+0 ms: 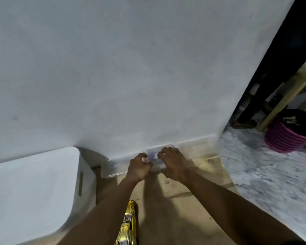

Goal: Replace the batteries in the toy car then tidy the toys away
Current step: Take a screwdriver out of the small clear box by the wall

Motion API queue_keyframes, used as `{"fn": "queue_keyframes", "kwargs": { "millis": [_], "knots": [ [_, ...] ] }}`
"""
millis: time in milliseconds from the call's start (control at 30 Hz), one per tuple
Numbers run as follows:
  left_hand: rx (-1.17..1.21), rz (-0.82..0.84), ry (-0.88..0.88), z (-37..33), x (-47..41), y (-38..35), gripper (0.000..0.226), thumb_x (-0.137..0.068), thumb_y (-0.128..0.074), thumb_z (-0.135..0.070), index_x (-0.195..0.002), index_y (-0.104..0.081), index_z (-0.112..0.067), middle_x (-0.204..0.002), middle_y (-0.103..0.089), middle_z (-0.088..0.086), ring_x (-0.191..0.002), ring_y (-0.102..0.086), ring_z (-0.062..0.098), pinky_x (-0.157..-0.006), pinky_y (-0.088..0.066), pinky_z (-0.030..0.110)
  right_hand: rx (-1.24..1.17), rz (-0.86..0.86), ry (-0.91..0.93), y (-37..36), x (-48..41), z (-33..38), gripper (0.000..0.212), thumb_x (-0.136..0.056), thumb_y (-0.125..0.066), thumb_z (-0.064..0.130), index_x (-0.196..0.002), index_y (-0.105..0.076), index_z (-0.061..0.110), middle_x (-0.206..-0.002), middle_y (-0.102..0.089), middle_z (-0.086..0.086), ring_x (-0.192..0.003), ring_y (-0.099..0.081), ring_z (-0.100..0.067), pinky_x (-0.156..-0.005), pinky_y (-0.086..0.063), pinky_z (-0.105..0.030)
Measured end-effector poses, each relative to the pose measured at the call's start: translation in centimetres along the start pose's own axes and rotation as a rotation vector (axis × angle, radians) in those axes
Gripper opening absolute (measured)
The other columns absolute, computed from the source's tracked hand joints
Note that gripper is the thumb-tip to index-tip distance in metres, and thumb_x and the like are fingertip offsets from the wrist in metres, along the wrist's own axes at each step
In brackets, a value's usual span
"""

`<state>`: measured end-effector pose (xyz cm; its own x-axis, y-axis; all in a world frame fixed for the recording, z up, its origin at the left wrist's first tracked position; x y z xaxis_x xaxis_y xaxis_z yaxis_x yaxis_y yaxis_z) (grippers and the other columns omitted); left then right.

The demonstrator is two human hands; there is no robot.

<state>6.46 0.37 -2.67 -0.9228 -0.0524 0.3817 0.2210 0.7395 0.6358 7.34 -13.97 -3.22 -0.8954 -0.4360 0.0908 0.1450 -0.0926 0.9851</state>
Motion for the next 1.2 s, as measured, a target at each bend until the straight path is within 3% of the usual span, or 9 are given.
{"fn": "queue_keyframes", "kwargs": {
  "millis": [133, 300, 400, 500, 700, 833, 967, 1067, 1200],
  "knots": [
    [0.160, -0.048, 0.105, 0.7, -0.2, 0.5, 0.049, -0.072, -0.063, -0.038, -0.111, -0.075, -0.010, -0.100, -0.077, 0.017, -0.093, -0.072, 0.035, -0.089, -0.058, 0.046, 0.145, 0.010, -0.036, -0.1, -0.1, 1.1, 0.067, -0.064, -0.079, 0.042, -0.120, -0.049, 0.022, -0.115, -0.054, -0.005, -0.105, -0.055, -0.030, -0.087, -0.047, -0.052],
    [0.321, -0.019, 0.213, 1.3, -0.5, 0.7, 0.024, -0.070, -0.068, -0.034, -0.070, -0.076, -0.011, -0.077, -0.074, 0.020, -0.080, -0.074, 0.038, -0.080, -0.061, 0.051, 0.155, -0.011, -0.055, 0.4, -0.6, 1.9, 0.059, -0.069, -0.075, 0.033, -0.122, -0.050, 0.022, -0.117, -0.056, -0.007, -0.108, -0.054, -0.032, -0.078, -0.051, -0.049],
    [0.392, 0.008, 0.256, 1.3, -0.5, 0.6, 0.013, -0.081, -0.068, -0.018, -0.073, -0.074, -0.009, -0.066, -0.069, 0.015, -0.064, -0.068, 0.032, -0.076, -0.061, 0.056, 0.157, 0.006, -0.061, 0.4, -0.4, 1.9, 0.062, -0.061, -0.080, 0.032, -0.117, -0.056, 0.020, -0.109, -0.060, -0.008, -0.100, -0.059, -0.032, -0.068, -0.054, -0.046],
    [0.422, 0.035, 0.264, 1.2, -0.5, -0.1, 0.009, -0.081, -0.069, -0.013, -0.080, -0.073, -0.004, -0.070, -0.067, 0.011, -0.065, -0.068, 0.029, -0.077, -0.062, 0.052, 0.159, -0.018, -0.061, 0.3, 0.0, 1.8, 0.064, -0.046, -0.083, 0.029, -0.105, -0.061, 0.019, -0.094, -0.063, -0.007, -0.086, -0.063, -0.031, -0.055, -0.054, -0.042],
    [0.419, 0.026, 0.241, 1.9, -0.9, -1.2, 0.024, -0.075, -0.063, -0.016, -0.092, -0.075, -0.003, -0.096, -0.071, 0.025, -0.081, -0.069, 0.036, -0.074, -0.060, 0.042, 0.146, -0.027, -0.012, -0.6, 0.6, 1.8, 0.063, -0.052, -0.076, 0.033, -0.111, -0.062, 0.017, -0.102, -0.067, -0.009, -0.094, -0.064, -0.032, -0.066, -0.055, -0.045],
    [0.460, 0.046, 0.252, 2.1, -0.6, -1.4, 0.020, -0.084, -0.059, -0.011, -0.096, -0.075, -0.006, -0.088, -0.070, 0.015, -0.079, -0.066, 0.028, -0.075, -0.058, 0.040, 0.082, -0.074, 0.028, -0.7, 0.7, 1.2, 0.053, -0.065, -0.072, 0.031, -0.114, -0.065, 0.014, -0.107, -0.070, -0.010, -0.098, -0.066, -0.032, -0.077, -0.059, -0.050],
    [0.594, 0.013, 0.321, 2.1, -0.3, -1.2, 0.016, -0.089, -0.058, -0.021, -0.092, -0.070, -0.010, -0.087, -0.066, 0.014, -0.075, -0.060, 0.027, -0.070, -0.051, 0.036, 0.053, -0.174, 0.126, 1.0, 1.0, 1.2, 0.043, -0.068, -0.074, 0.029, -0.109, -0.070, 0.017, -0.103, -0.074, -0.002, -0.092, -0.071, -0.022, -0.068, -0.062, -0.039],
    [0.686, 0.023, 0.354, 1.7, -0.5, -1.0, 0.030, -0.094, -0.058, -0.034, -0.106, -0.069, -0.009, -0.087, -0.064, 0.008, -0.074, -0.060, 0.027, -0.073, -0.054, 0.037, 0.068, -0.254, 0.203, 3.7, 0.9, 1.4, 0.032, -0.064, -0.076, 0.031, -0.094, -0.072, 0.021, -0.089, -0.074, 0.003, -0.081, -0.070, -0.016, -0.061, -0.059, -0.031],
    [0.762, 0.106, 0.389, 0.6, -0.4, -0.8, 0.043, -0.100, -0.051, -0.045, -0.122, -0.062, -0.011, -0.112, -0.069, 0.014, -0.094, -0.068, 0.032, -0.078, -0.059, 0.042, 0.131, -0.377, 0.249, 6.9, -0.5, 0.9, 0.014, -0.074, -0.077, 0.028, -0.084, -0.072, 0.018, -0.085, -0.068, 0.000, -0.079, -0.063, -0.017, -0.063, -0.057, -0.031]
  ]
}}
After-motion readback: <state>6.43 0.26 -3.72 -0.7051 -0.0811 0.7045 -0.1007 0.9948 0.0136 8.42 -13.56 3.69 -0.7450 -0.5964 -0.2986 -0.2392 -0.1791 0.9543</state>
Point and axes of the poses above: each hand's wrist, its own x-axis away from the middle knuckle, its own y-axis out of the back of the hand, z = x × y, the point moved 7 cm from there along -x, towards the middle knuckle
